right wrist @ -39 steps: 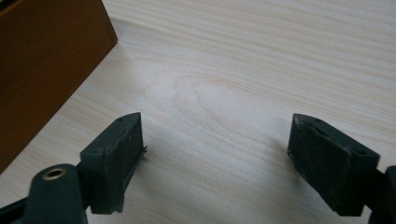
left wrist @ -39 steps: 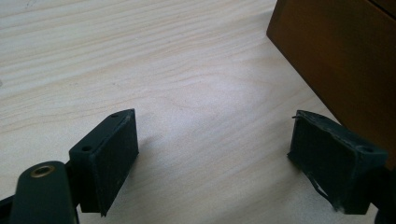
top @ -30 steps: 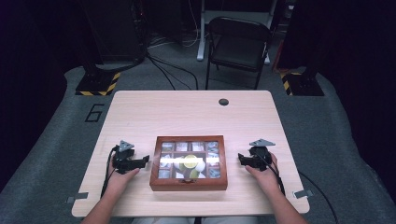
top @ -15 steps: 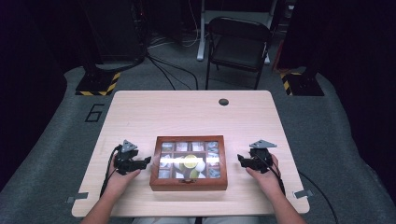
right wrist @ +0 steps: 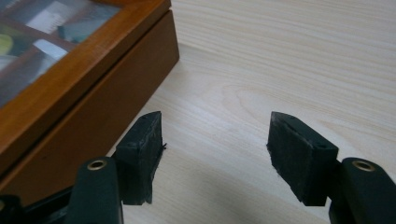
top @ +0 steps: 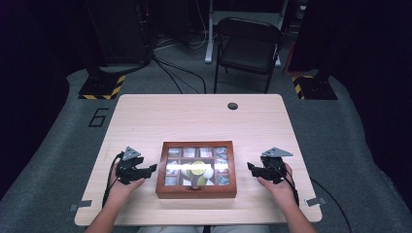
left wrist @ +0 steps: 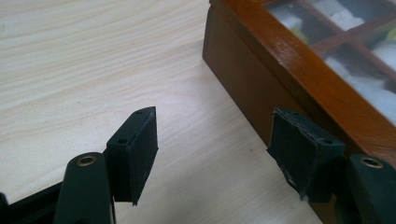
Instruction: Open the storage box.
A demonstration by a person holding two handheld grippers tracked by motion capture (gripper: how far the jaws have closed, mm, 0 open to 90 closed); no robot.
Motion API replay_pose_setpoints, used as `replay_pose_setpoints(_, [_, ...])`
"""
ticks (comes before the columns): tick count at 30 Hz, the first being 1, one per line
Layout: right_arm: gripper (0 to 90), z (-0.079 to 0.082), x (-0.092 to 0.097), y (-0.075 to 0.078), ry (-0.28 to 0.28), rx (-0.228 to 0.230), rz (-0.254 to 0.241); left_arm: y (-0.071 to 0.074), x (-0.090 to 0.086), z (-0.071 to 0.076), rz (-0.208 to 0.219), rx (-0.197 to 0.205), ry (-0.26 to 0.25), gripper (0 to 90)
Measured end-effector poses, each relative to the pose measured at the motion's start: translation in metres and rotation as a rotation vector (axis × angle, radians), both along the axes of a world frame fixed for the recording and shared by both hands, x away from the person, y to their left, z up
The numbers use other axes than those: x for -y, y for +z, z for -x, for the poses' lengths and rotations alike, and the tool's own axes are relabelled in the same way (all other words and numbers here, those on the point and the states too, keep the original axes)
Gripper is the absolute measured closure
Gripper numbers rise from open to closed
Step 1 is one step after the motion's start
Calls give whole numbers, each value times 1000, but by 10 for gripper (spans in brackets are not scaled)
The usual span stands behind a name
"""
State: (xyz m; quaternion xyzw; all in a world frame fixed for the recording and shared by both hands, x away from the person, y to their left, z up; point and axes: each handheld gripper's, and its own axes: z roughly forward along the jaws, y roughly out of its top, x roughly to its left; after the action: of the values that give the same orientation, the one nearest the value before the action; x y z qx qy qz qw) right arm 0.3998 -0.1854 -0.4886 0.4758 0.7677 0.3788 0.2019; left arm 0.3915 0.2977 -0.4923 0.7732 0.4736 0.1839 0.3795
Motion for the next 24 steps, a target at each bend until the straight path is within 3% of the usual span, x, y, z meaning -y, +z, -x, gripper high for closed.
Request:
replay_pose_setpoints(5, [359,9,-2,6,10,1,-14,7,1,11,26,3,-1,321])
replay_pose_setpoints(12, [366,25,-4,12,41,13,-17,10,3,21,36,-10,-16,322])
replay_pose_setpoints(24, [378,44,-3,16,57,20,-52,16,5,39,61,3,-31,330])
